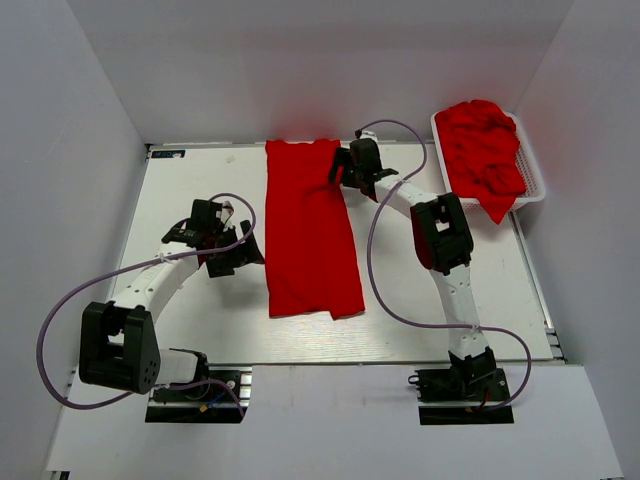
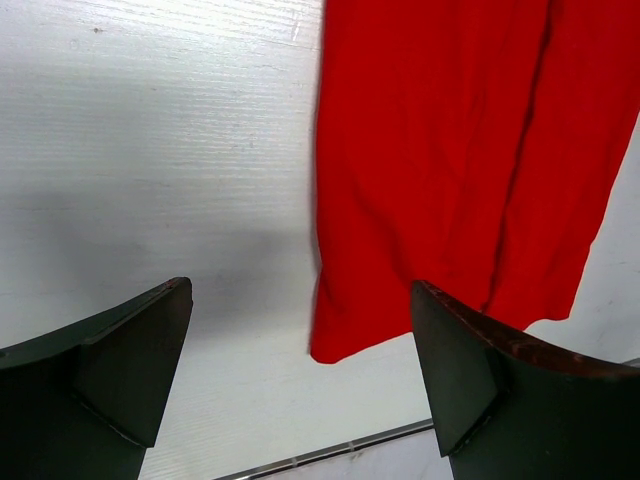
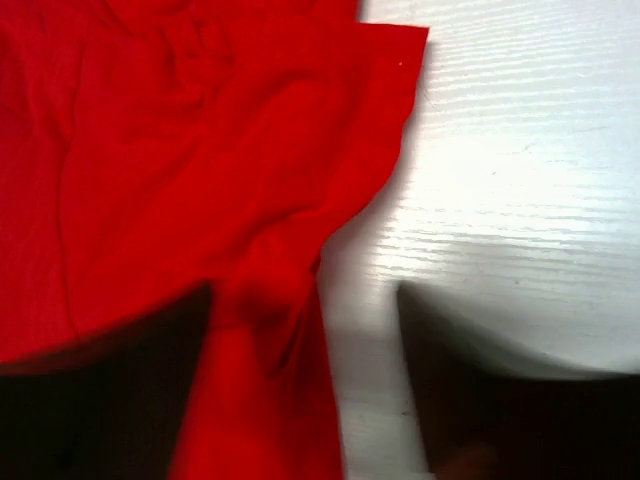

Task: Fold and stack the t-shirts
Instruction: Rotate the tshirt 90 degrees, then grab the bottom of the folded rectangular tshirt with both arms

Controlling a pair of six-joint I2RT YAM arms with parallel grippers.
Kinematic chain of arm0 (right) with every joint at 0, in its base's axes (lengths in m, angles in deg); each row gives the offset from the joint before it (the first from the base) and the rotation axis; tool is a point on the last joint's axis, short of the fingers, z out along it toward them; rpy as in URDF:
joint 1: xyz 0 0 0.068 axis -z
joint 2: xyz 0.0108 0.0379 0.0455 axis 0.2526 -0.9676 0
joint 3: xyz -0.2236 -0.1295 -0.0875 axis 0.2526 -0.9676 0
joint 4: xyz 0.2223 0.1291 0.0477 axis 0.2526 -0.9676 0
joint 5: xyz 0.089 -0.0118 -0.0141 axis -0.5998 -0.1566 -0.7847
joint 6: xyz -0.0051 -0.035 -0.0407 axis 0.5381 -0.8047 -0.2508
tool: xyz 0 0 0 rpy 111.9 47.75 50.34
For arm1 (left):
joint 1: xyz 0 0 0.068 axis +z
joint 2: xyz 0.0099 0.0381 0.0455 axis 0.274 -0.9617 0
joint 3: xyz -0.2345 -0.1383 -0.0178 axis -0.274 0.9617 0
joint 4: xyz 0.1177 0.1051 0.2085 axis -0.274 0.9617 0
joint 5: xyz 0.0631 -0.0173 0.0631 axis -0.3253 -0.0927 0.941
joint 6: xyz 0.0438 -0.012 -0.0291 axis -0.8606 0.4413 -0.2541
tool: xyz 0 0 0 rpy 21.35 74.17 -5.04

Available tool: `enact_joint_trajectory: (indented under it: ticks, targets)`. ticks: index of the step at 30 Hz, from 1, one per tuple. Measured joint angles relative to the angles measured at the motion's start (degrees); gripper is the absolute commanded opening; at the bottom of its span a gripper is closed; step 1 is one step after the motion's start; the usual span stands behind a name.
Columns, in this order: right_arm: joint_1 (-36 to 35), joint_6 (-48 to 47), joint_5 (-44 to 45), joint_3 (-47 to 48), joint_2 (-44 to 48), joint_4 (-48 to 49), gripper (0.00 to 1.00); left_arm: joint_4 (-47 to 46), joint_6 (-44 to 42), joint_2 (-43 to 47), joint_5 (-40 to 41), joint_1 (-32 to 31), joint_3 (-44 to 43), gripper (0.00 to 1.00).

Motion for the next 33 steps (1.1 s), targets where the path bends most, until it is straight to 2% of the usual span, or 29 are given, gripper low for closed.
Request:
enact_joint_trajectory:
  ticks: [6, 10, 12, 18, 20, 28, 33]
  targets:
    - [0.0, -3.3, 0.3, 0.0, 0.8, -2.9, 0.90, 0.4, -1.0, -0.7, -1.1, 0.0, -1.4, 1.00]
    - [-0.2, -6.1, 0.2, -3.6, 7.0, -6.5, 0.90, 0.0, -2.1, -1.9, -3.1, 0.0, -2.4, 1.00]
    - [-0.3, -7.1, -0.1, -8.8, 13.3, -7.7, 0.90, -1.0, -2.4, -1.8, -4.0, 0.0, -1.8, 1.00]
    - [-0.8, -7.3, -3.4, -34.1, 38.6, -9.7, 0.90, -4.2, -2.8, -1.5, -6.0, -0.4, 3.3, 1.00]
    - [-1.2, -7.2, -5.4, -39.9, 44.0, -11.8, 0.90, -5.3, -2.9, -1.1, -6.8, -1.1, 5.9, 1.00]
    - [-8.4, -6.4, -13.5, -54.5, 51.8, -22.0, 0.90, -9.4, -0.4, 2.8, -7.7, -7.8, 15.0, 1.00]
    - [-12.2, -3.7, -16.8, -59.8, 56.1, -25.2, 0.90, -12.0, 1.9, 2.6, -6.7, -12.3, 15.9, 1.00]
